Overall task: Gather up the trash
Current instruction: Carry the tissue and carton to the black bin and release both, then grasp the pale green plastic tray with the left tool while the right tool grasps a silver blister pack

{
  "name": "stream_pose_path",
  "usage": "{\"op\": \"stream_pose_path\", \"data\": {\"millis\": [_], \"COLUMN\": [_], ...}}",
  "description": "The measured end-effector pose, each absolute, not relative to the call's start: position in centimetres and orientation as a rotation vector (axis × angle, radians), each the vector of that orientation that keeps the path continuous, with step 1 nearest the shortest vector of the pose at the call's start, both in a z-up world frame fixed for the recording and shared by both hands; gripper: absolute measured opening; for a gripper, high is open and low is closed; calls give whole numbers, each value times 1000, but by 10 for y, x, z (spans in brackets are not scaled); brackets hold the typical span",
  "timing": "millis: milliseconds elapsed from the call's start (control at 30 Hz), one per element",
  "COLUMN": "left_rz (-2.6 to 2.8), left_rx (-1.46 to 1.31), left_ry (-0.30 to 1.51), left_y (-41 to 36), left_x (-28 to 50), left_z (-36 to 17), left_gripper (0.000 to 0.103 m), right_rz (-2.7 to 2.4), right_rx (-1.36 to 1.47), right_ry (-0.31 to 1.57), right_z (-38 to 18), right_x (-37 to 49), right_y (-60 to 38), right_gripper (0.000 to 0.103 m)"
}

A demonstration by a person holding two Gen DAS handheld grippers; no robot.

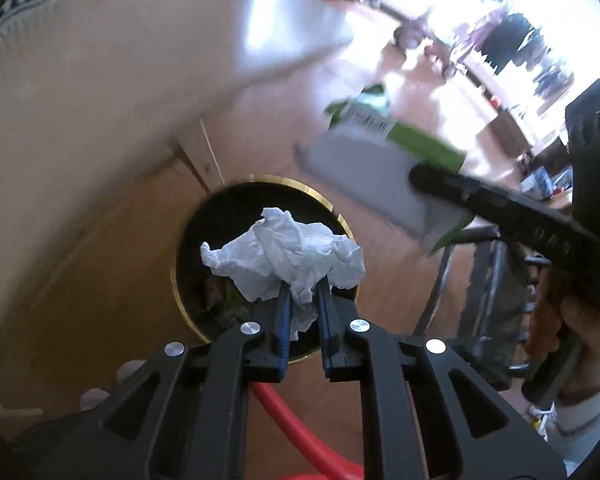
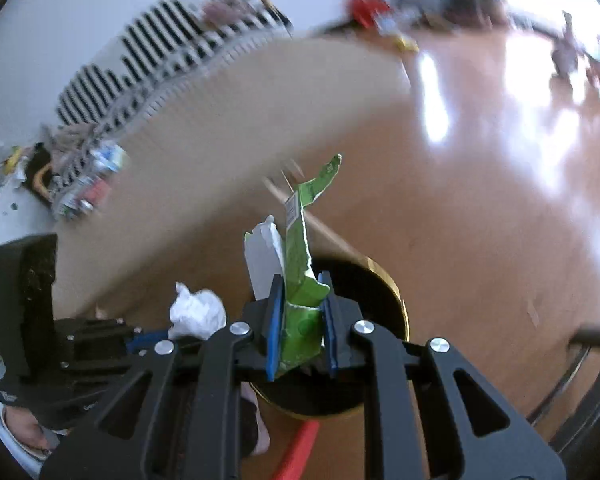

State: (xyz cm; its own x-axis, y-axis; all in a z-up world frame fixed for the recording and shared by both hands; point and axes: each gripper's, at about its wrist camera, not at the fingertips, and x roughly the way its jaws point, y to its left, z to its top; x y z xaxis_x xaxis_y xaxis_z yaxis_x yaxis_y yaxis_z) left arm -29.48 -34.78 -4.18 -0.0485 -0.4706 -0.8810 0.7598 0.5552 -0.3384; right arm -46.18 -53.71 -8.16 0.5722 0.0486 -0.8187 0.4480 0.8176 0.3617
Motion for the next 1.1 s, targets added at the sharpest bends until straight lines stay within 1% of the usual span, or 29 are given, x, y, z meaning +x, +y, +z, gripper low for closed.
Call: {"op": "stream_pose_path", "data": {"millis": [67, 167, 600, 633, 667, 700, 733, 767, 800, 900, 1000, 1100], "left_rz": [-1006, -1005, -1001, -993, -968, -945, -918, -906, -918, -937, -934, -892], "left_rx": [291, 293, 309, 313, 317, 311, 282, 263, 260, 282, 279, 224], "left_ry": [1325, 1387, 1390, 1386, 1384, 1390, 1397, 1392, 1396, 1372, 1271, 1135], "left_y": [-355, -360, -372, -372, -371, -370, -368, -366, -366, -364, -352, -321], "left_x": [-293, -293, -302, -301, -301, -300, -298, -297, -297, -297, -293, -272], "left_z": [-68, -91, -101, -100, -100, -100, -99, -98, -97, -84, -47, 1], "left_gripper": [11, 11, 11, 14, 27, 46, 94, 97, 97, 97, 97, 97], "right_rz": [-255, -252, -254, -253, -257, -267, -285, -305, -308, -351, -379, -317], "right_rx": [646, 658, 702, 719, 745, 752, 752, 750, 753, 732, 646, 551], "right_ry": [985, 1003, 1022, 1023, 1012, 1003, 986, 951, 937, 872, 764, 701], "right_z": [-109, -123, -131, -132, -132, -130, -127, -120, -115, -93, -55, -25], "right_x": [-464, -466, -453, -452, -452, -453, -454, -457, -458, -465, -468, -451], "right_y": [-540, -541, -549, -550, -552, -554, -557, -560, -562, -572, -571, -557], "right_gripper": [18, 18, 18, 18, 23, 34, 86, 95, 97, 97, 97, 97]}}
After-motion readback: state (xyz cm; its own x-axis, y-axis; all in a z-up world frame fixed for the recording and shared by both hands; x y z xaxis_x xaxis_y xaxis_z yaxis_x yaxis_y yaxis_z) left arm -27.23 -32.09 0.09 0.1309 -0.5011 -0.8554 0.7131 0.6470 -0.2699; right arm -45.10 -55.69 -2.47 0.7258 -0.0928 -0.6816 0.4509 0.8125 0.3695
